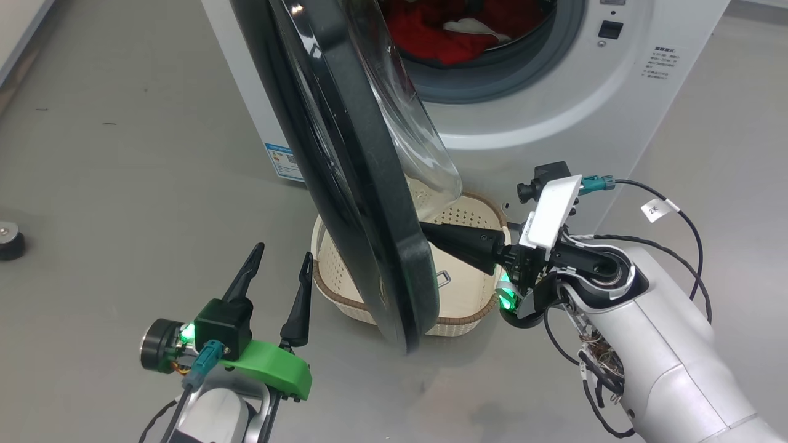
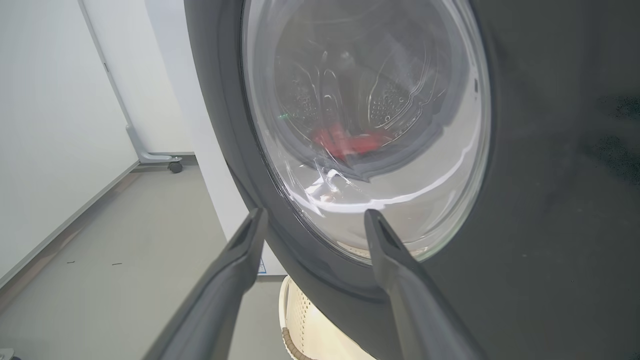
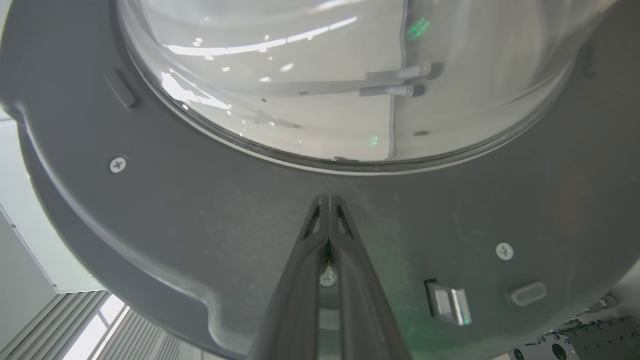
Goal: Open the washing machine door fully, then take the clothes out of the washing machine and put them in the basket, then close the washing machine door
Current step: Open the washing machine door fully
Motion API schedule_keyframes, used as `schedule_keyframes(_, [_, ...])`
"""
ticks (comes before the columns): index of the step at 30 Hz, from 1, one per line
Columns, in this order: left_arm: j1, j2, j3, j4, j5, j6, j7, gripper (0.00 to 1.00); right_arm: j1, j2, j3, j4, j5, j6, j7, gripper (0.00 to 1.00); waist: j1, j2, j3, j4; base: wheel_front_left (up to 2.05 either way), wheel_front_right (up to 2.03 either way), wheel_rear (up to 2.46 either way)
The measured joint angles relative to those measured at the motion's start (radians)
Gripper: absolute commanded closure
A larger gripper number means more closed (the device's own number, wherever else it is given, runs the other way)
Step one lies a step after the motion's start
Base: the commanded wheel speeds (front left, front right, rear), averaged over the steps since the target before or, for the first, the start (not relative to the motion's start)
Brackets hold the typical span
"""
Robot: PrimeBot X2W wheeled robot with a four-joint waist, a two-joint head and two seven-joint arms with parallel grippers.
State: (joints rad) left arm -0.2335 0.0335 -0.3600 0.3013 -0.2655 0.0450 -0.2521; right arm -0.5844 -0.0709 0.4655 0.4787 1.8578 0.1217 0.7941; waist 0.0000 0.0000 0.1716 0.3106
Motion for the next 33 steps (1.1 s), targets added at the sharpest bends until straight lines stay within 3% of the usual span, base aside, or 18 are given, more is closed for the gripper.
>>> schedule_keyframes(20, [0.038, 0.001, 0.021, 0.010, -0.008, 0.021, 0.000, 0.00, 0.036, 0.001, 0.140, -0.075, 0.052, 0.000, -0.058, 1.00, 0.0000, 0.0000, -0.036, 0.063, 0.00, 0.00, 0.00])
schedule_keyframes(33, [0.050, 0.001, 0.026, 0.010, -0.008, 0.025, 0.000, 0.00, 0.060, 0.006, 0.125, -0.096, 0.060, 0.000, -0.139, 1.00, 0.0000, 0.0000, -0.048, 0.068, 0.00, 0.00, 0.00])
